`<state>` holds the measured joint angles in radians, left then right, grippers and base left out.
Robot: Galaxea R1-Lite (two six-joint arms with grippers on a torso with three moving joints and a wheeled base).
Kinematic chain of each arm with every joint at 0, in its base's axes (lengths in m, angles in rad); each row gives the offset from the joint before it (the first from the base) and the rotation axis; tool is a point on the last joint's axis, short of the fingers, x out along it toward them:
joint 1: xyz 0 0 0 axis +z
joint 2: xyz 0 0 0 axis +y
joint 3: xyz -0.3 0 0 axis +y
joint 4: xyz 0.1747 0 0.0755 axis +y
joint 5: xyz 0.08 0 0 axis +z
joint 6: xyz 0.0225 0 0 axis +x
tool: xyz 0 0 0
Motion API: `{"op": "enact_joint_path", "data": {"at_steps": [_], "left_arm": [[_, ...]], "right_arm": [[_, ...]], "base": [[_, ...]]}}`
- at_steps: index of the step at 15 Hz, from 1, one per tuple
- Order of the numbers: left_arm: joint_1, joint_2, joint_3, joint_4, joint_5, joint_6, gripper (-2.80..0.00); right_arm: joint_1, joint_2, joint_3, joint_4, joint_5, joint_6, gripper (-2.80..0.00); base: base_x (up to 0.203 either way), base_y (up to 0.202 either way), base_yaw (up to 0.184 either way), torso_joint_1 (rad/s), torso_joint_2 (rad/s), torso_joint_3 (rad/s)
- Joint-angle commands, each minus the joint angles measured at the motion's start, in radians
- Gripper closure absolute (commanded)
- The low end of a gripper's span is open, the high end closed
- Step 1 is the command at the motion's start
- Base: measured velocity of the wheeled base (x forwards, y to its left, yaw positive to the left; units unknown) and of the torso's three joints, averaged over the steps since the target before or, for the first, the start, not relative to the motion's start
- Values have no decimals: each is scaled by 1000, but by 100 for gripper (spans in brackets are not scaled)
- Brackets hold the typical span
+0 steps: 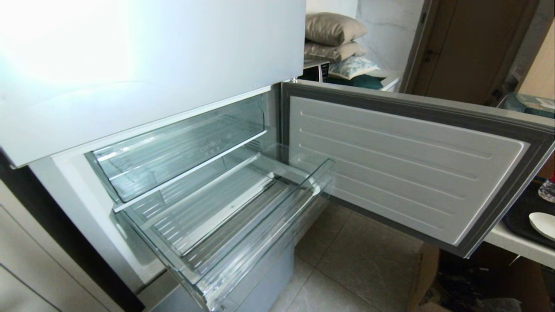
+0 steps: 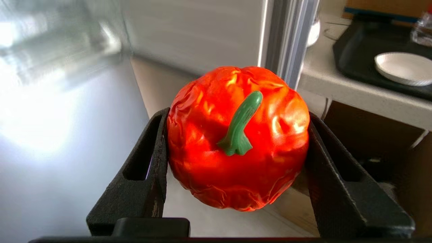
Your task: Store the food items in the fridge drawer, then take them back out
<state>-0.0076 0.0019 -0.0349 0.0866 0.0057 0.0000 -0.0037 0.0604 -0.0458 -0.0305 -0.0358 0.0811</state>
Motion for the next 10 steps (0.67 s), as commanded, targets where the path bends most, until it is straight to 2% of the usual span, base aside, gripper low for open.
{"op": "enact_joint_path", "data": {"at_steps": [1,2,4,6,8,9,10], "left_arm": [[0,0,0,1,0,0,0],[0,0,1,1,0,0,0],[0,0,0,1,0,0,0],[0,0,0,1,0,0,0],[0,0,1,1,0,0,0],[0,0,0,1,0,0,0],[0,0,1,1,0,0,0]], "right_arm": [[-7,115,-75,-4,-27,90,0],[-35,195,-116,-5,-43,132,0],[-172,404,-185,-7,-81,188,0],[-374,650,-251,-38,-88,224,0],[-625,850,-301,-129,-48,241,0],[-724,954,-333,-173,-17,246,0],[-774,1036,-358,-203,3,247,0]], "base": [[0,0,0,0,0,0],[0,0,0,0,0,0],[0,0,0,0,0,0],[0,0,0,0,0,0],[0,0,0,0,0,0],[0,0,0,0,0,0],[0,0,0,0,0,0]]}}
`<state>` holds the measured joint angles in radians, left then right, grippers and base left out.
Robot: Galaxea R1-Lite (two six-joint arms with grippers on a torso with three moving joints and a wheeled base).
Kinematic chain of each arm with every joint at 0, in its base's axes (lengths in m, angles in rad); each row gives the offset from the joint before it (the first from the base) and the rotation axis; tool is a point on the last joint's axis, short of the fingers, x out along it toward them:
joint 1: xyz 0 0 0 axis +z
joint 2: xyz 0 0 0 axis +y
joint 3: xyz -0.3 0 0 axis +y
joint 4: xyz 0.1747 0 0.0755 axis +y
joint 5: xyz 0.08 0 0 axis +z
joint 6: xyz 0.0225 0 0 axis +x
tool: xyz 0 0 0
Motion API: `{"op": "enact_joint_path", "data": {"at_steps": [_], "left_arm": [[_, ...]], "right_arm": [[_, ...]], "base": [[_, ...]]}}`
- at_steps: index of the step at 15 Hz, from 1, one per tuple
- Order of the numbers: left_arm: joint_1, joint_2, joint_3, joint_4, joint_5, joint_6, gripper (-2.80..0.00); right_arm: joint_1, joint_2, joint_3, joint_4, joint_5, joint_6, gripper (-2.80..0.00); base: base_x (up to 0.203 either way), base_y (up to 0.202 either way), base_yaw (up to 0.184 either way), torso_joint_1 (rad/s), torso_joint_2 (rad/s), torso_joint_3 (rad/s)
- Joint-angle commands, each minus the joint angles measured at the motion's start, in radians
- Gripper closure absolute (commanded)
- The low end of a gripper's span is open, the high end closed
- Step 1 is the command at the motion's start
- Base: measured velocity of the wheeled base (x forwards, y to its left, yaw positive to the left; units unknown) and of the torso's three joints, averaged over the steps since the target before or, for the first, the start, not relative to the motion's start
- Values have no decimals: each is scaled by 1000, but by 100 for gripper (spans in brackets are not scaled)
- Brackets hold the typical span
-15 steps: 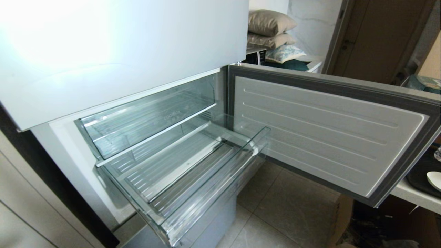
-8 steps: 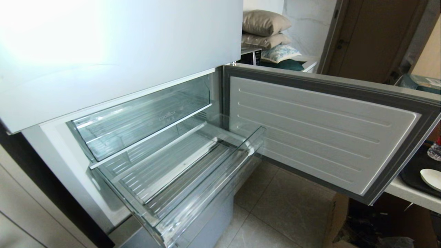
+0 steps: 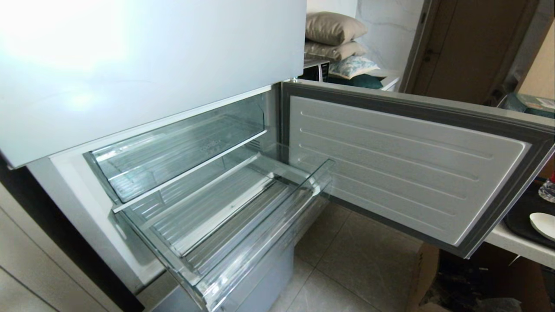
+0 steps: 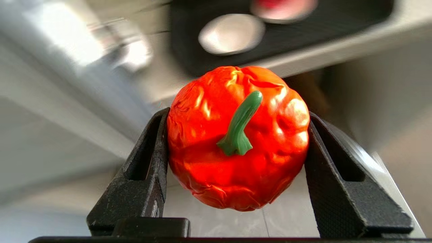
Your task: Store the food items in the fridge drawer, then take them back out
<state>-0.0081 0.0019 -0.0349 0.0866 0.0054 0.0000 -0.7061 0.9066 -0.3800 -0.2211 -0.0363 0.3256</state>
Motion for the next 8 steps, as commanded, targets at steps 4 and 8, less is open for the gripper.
{"op": "enact_joint_path", "data": {"at_steps": [4,8], "left_arm": [[0,0,0,1,1,0,0],[0,0,0,1,1,0,0]], "right_arm": [[-153,489,-130,-104,60,-2,0],[-163,722,-338,-117,135,2,0]], "base": [[0,0,0,0,0,0],[0,0,0,0,0,0]]}}
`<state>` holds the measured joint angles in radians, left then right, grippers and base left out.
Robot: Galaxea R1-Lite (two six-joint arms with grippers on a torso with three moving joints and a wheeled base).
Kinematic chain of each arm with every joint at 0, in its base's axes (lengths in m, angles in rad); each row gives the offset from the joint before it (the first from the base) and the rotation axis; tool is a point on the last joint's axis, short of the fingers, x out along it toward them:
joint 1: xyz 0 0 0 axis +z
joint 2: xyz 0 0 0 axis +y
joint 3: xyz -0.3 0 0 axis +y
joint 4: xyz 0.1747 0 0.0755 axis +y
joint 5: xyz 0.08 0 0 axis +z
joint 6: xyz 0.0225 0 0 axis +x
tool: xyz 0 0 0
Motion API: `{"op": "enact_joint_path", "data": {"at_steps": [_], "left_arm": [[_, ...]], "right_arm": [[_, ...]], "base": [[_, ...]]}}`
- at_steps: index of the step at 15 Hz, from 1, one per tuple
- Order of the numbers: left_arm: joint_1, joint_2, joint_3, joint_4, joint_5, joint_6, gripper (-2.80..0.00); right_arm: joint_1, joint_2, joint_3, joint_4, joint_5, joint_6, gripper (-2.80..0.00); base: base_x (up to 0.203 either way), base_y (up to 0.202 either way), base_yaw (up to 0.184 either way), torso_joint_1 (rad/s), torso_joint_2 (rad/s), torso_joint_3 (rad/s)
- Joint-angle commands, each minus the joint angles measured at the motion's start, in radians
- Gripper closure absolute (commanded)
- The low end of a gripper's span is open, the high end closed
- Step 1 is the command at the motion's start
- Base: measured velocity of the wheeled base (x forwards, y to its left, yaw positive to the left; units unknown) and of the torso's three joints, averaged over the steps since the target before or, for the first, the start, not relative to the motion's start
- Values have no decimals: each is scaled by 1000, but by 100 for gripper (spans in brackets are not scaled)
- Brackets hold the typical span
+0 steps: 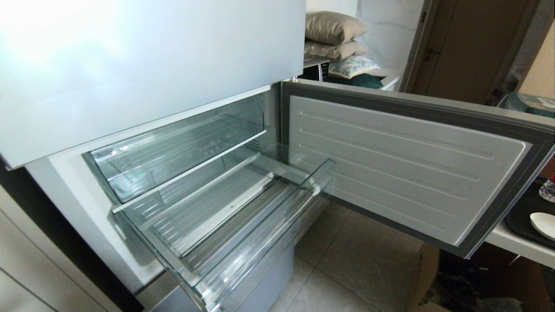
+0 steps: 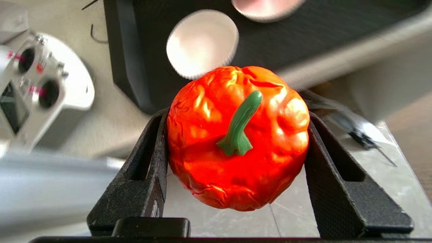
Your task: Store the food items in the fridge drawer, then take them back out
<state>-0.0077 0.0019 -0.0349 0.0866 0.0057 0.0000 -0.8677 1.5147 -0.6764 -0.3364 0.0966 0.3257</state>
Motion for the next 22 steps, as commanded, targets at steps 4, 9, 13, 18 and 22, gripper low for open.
{"op": "enact_joint_path", "data": {"at_steps": [4,9,13,18,22], "left_arm": [[0,0,1,1,0,0,0],[0,0,0,1,0,0,0],[0,0,0,1,0,0,0],[0,0,0,1,0,0,0],[0,0,0,1,0,0,0]], "right_arm": [[14,357,-343,51,17,-13,0],[99,592,-573,122,54,-52,0],[114,656,-640,122,50,-49,0],[114,673,-657,123,48,-56,0],[114,671,-657,123,49,-47,-280]], "base": [[0,0,0,0,0,0],[0,0,0,0,0,0],[0,0,0,0,0,0],[0,0,0,0,0,0],[0,0,0,0,0,0]]}}
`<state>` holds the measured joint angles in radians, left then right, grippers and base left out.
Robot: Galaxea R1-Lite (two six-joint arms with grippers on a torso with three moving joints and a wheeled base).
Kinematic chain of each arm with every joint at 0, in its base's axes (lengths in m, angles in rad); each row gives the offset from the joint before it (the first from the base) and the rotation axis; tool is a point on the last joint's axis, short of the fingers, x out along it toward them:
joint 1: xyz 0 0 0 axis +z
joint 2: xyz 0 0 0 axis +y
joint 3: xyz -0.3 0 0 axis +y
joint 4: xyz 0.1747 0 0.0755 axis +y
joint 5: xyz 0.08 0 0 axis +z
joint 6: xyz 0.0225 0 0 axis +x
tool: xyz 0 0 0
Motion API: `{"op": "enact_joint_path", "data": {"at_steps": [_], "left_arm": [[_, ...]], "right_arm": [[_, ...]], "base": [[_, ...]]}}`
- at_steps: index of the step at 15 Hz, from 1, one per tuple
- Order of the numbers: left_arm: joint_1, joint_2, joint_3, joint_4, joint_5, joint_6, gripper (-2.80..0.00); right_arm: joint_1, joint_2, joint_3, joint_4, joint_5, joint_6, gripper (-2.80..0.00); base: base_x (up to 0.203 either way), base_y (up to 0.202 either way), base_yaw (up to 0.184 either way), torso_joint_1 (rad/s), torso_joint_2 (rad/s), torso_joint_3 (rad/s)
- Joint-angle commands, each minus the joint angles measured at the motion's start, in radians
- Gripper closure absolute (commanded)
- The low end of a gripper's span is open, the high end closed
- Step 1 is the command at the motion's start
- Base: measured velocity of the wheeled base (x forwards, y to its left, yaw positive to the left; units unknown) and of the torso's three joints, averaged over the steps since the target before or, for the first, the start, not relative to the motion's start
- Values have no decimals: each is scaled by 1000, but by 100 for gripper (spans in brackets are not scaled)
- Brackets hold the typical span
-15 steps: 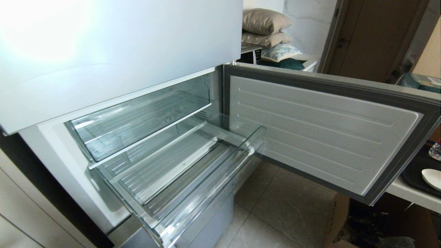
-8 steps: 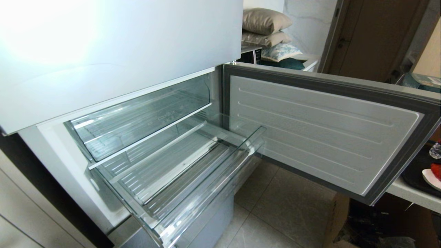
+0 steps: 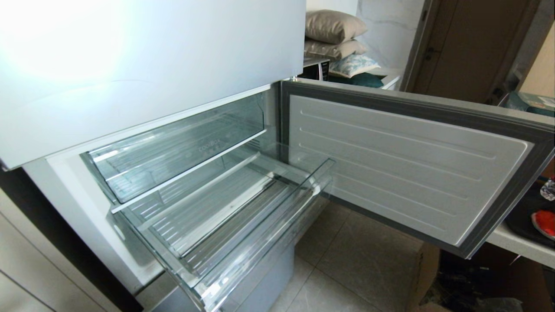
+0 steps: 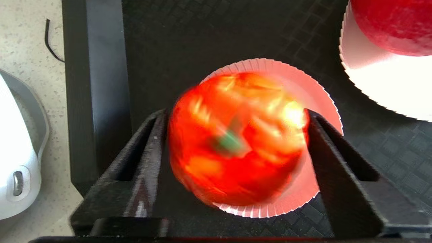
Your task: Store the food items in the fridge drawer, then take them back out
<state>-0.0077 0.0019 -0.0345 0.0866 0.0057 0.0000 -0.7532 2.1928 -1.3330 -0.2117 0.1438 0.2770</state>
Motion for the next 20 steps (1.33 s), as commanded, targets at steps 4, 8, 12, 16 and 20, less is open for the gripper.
{"op": "enact_joint_path", "data": {"at_steps": [4,8,12,16,20], "left_arm": [[0,0,0,1,0,0,0],[0,0,-1,1,0,0,0],[0,0,1,1,0,0,0],[0,0,0,1,0,0,0],[0,0,1,1,0,0,0]], "right_arm": [[-2,-35,2,3,0,5,-280],[-1,-120,11,17,2,3,-280],[-1,-386,102,52,1,3,0],[0,-796,233,55,3,-3,0],[101,-1206,393,59,4,-27,0]], "base": [[0,0,0,0,0,0],[0,0,0,0,0,0],[0,0,0,0,0,0],[0,0,0,0,0,0],[0,0,0,0,0,0]]}}
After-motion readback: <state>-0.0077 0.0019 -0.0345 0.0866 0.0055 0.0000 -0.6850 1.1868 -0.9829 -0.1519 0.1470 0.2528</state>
